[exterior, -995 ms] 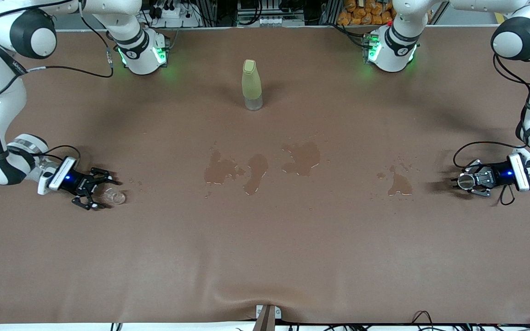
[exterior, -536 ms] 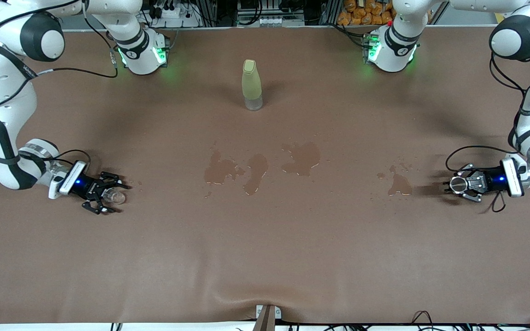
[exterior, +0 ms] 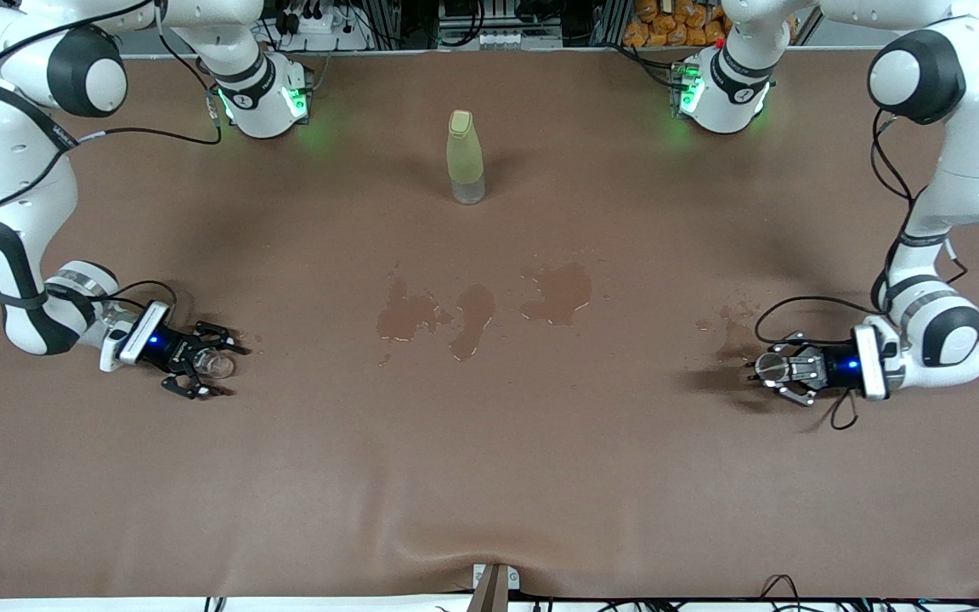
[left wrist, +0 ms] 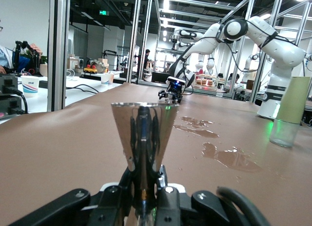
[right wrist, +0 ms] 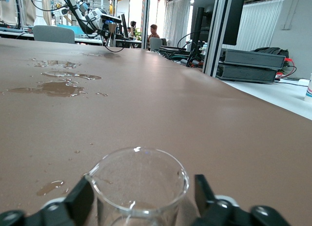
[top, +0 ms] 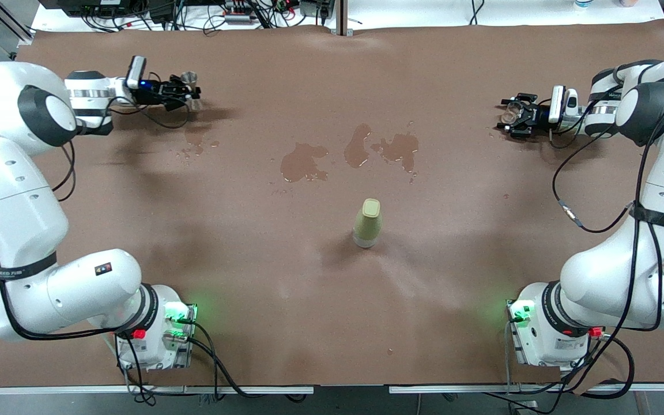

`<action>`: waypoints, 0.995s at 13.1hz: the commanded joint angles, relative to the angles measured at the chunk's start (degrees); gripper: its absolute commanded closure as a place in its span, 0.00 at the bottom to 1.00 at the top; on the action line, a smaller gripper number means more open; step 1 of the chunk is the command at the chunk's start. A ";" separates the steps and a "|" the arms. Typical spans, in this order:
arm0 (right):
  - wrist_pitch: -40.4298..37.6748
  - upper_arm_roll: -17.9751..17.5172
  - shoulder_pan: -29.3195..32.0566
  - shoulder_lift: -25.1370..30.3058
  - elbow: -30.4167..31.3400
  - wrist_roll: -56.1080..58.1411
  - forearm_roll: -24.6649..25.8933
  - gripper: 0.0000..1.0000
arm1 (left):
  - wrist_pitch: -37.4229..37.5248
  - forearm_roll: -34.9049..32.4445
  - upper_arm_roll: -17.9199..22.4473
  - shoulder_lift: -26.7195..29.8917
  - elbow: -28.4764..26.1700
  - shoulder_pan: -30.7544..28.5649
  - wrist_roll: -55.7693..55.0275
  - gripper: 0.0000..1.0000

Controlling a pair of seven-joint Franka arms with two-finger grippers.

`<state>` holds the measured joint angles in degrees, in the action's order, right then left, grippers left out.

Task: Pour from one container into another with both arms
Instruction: 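Lift the beaker with the right gripper while the left gripper lifts the jigger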

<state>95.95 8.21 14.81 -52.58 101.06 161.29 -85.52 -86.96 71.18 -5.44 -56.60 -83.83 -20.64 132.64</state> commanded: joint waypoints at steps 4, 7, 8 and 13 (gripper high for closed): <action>-0.68 0.31 -0.39 -0.85 0.55 14.22 -2.46 0.71 | -9.36 15.01 -0.27 0.97 -0.20 13.06 -2.12 1.00; -1.03 0.31 -0.66 -0.59 0.28 12.83 -2.46 0.92 | -13.14 20.04 -0.27 0.97 0.07 18.25 -2.82 1.00; -1.11 0.31 -0.83 -0.33 0.37 11.51 -2.37 1.00 | -14.46 20.49 -0.27 0.97 0.07 19.66 -2.82 1.00; -6.81 0.40 -2.76 2.31 0.46 -2.97 -1.14 1.00 | -19.81 28.12 -0.27 1.05 0.07 31.07 -2.91 1.00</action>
<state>91.21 8.20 13.32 -52.34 99.96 156.58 -85.64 -103.20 95.43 -6.33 -56.58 -83.32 5.76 130.53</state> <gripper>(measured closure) 0.833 0.789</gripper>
